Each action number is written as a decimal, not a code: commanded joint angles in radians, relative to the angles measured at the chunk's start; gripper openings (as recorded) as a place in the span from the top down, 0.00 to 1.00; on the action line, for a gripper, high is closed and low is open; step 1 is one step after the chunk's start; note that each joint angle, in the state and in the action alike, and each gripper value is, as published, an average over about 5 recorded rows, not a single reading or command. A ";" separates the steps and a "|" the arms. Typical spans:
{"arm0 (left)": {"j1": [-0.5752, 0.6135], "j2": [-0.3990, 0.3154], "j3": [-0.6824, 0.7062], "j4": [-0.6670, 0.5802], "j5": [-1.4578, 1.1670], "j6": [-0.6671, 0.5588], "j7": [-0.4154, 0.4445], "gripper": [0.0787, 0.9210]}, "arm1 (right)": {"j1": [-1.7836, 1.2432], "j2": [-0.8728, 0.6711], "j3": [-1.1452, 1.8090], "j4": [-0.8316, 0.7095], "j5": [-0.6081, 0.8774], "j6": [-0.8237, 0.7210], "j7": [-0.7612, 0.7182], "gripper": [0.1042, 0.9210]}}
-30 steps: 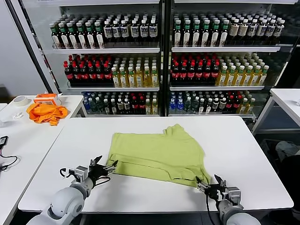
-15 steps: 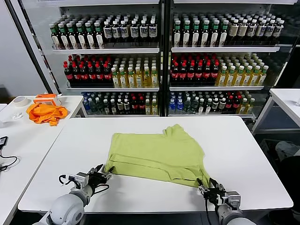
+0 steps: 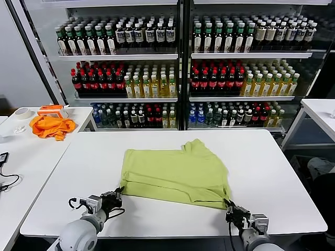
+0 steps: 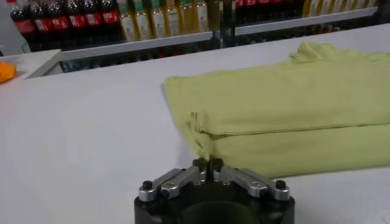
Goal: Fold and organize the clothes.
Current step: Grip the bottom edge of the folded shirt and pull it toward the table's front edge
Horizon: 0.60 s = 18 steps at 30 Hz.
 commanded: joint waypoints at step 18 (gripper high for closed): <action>0.343 0.025 -0.204 -0.213 0.074 -0.013 0.006 0.95 | -0.231 0.021 -0.001 0.143 -0.110 0.042 0.015 0.99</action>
